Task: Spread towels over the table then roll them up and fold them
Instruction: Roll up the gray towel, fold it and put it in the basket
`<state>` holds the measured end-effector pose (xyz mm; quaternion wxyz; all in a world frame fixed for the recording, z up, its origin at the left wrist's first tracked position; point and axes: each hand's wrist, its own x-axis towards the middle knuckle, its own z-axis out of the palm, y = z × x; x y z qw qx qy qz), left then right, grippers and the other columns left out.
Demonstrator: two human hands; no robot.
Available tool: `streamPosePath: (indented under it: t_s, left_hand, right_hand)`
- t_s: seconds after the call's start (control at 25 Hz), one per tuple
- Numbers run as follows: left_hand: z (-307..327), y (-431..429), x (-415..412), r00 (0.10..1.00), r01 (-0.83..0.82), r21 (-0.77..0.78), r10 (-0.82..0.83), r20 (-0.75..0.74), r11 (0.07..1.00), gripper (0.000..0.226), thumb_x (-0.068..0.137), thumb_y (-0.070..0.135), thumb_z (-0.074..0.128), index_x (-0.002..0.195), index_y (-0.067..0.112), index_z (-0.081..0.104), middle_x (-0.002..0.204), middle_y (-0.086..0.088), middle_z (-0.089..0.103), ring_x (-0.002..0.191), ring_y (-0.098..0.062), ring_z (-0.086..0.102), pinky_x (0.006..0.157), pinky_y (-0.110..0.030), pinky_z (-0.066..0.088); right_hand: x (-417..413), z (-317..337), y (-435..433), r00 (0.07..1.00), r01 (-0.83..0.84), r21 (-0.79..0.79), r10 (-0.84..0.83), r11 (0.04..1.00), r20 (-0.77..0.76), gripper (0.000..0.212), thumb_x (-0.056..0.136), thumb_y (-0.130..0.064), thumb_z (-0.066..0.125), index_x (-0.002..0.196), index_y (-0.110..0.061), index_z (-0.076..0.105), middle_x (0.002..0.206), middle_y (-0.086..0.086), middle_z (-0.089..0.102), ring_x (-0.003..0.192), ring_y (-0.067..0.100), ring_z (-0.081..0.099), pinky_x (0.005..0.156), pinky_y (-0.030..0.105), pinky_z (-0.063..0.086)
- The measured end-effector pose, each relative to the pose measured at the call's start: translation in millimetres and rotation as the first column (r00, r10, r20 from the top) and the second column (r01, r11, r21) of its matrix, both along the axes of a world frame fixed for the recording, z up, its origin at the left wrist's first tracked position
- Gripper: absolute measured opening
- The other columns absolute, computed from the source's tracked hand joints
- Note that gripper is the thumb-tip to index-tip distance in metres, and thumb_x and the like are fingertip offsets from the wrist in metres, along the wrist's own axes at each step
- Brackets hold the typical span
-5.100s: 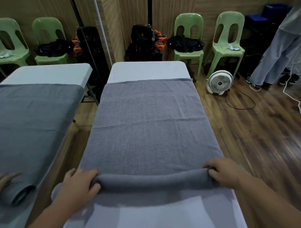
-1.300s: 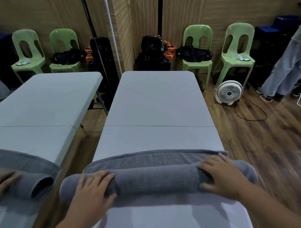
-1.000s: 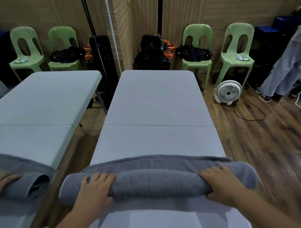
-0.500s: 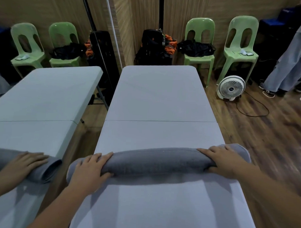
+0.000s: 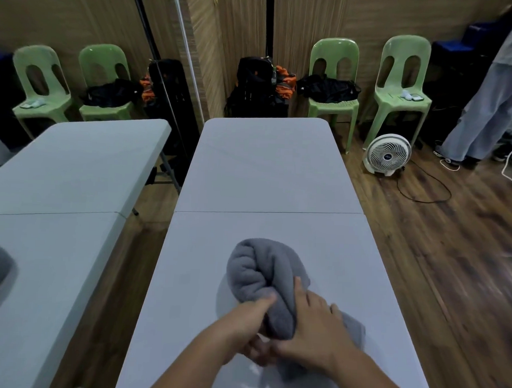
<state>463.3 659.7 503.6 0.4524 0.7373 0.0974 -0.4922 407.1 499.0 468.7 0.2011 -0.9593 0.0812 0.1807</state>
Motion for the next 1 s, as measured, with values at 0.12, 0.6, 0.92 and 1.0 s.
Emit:
streamPosePath:
  t_s: [0.12, 0.6, 0.92, 1.0]
  left_hand:
    - [8.1, 19.9, 8.2, 0.586, 0.502, 0.333, -0.597, 0.548, 0.798, 0.036, 0.085, 0.044, 0.047, 0.097, 0.019, 0.069, 0.091, 0.004, 0.070, 0.084, -0.021, 0.067, 0.067, -0.020, 0.045]
    - [-14.4, 49.5, 36.2, 0.213, 0.217, 0.772, -0.801, 0.559, 0.597, 0.111, 0.056, 0.060, 0.062, 0.149, 0.031, 0.009, 0.124, 0.001, 0.037, 0.107, -0.022, 0.037, 0.074, -0.033, 0.050]
    - [127.0, 23.5, 67.1, -0.121, 0.051, 0.723, -0.714, 0.689, 0.689, 0.111, 0.052, 0.070, 0.065, 0.147, 0.031, 0.024, 0.115, 0.001, 0.042, 0.099, -0.024, 0.041, 0.064, -0.039, 0.052]
    - [140.1, -7.0, 55.5, -0.183, 0.082, 0.729, -0.709, 0.681, 0.679, 0.109, 0.052, 0.072, 0.064, 0.146, 0.032, 0.025, 0.116, 0.001, 0.043, 0.097, -0.024, 0.042, 0.064, -0.039, 0.051]
  right_hand:
    - [1.1, -8.6, -5.2, 0.963, -0.263, -0.233, 0.268, 0.936, -0.012, 0.133, 0.057, -0.077, 0.060, 0.146, -0.030, -0.027, 0.162, 0.012, 0.008, 0.148, 0.032, 0.001, 0.114, 0.064, 0.000]
    - [19.7, 12.2, -56.1, 0.978, -0.125, -0.256, 0.162, 0.959, 0.131, 0.087, 0.061, -0.046, 0.066, 0.138, -0.035, 0.026, 0.126, -0.003, 0.050, 0.109, 0.024, 0.049, 0.097, 0.044, 0.039]
    - [17.0, 149.0, -87.9, 0.895, 0.069, -0.294, 0.071, 0.953, 0.440, 0.091, 0.053, -0.053, 0.065, 0.136, -0.040, 0.030, 0.124, -0.007, 0.052, 0.109, 0.023, 0.051, 0.092, 0.043, 0.042]
    - [-13.7, 157.7, -108.9, 0.884, 0.156, -0.283, -0.006, 0.946, 0.467, 0.092, 0.050, -0.053, 0.065, 0.135, -0.041, 0.032, 0.125, -0.007, 0.053, 0.108, 0.023, 0.052, 0.091, 0.042, 0.043]
